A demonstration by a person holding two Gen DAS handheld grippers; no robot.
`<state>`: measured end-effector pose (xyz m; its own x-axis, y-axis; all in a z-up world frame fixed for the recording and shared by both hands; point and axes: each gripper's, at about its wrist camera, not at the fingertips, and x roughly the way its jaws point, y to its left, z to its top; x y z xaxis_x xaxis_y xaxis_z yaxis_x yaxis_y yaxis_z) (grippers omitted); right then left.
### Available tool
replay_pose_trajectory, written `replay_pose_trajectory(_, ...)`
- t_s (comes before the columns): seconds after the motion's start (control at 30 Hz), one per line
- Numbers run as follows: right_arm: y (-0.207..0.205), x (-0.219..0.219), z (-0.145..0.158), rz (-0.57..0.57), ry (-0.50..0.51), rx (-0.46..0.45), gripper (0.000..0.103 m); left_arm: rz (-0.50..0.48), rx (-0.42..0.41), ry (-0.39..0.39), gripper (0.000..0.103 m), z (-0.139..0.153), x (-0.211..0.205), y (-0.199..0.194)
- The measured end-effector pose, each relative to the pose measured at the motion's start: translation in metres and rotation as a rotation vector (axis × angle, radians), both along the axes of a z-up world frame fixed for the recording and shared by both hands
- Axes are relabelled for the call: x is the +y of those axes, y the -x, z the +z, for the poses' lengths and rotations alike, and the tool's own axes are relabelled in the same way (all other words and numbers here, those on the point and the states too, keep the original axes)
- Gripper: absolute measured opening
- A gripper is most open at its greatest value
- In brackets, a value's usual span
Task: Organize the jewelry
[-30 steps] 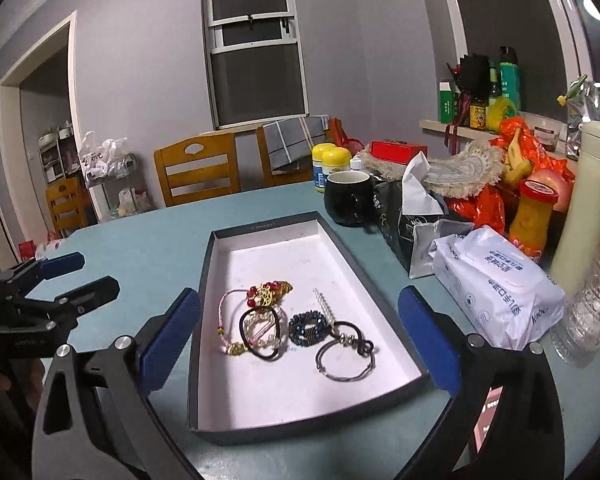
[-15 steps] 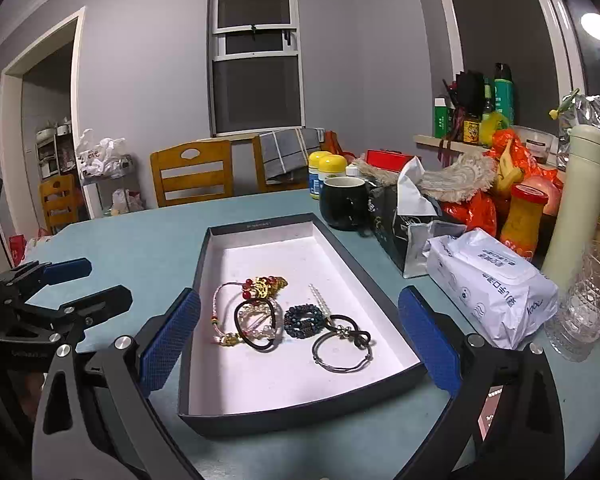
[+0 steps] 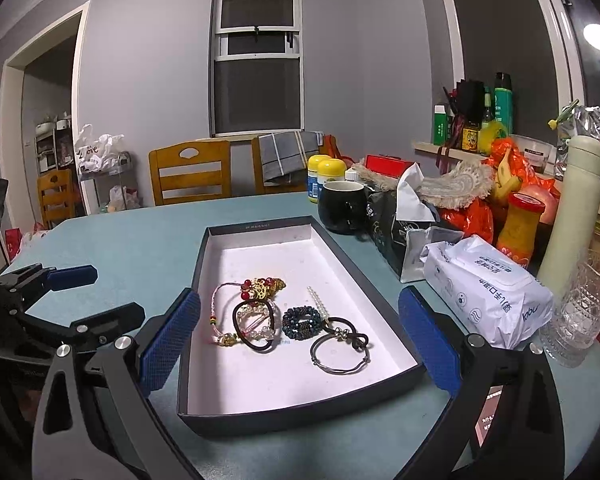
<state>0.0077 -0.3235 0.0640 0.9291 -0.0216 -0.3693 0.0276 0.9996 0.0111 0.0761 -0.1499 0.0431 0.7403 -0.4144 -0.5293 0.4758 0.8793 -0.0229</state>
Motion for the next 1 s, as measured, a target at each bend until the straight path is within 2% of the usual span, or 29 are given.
replay_pose_trajectory(0.57,0.001,0.0,0.001,0.0,0.003,-0.01,0.098,0.001,-0.016,-0.014,0.1,0.002,0.001,0.004)
replay_pose_trajectory(0.7,0.0,0.0,0.001,0.0,0.003,-0.01,0.098,0.011,-0.041,-0.011,0.1,0.004,0.002,0.007)
replay_pose_trajectory(0.83,0.0,0.0,0.001,0.001,0.0,-0.01,0.098,0.009,0.031,-0.032,0.1,-0.001,0.004,-0.001)
replay_pose_trajectory(0.87,0.0,0.001,0.002,0.02,0.0,-0.012,0.098,0.027,0.04,-0.035,0.1,-0.001,0.009,-0.001)
replay_pose_trajectory(0.93,0.002,0.004,0.004,0.174,-0.052,-0.015,0.098,0.062,0.039,0.004,0.1,0.006,0.033,0.002)
replay_pose_trajectory(1.0,0.005,0.015,0.004,0.452,-0.123,-0.001,0.098,0.099,0.023,0.029,0.1,0.013,0.059,0.006)
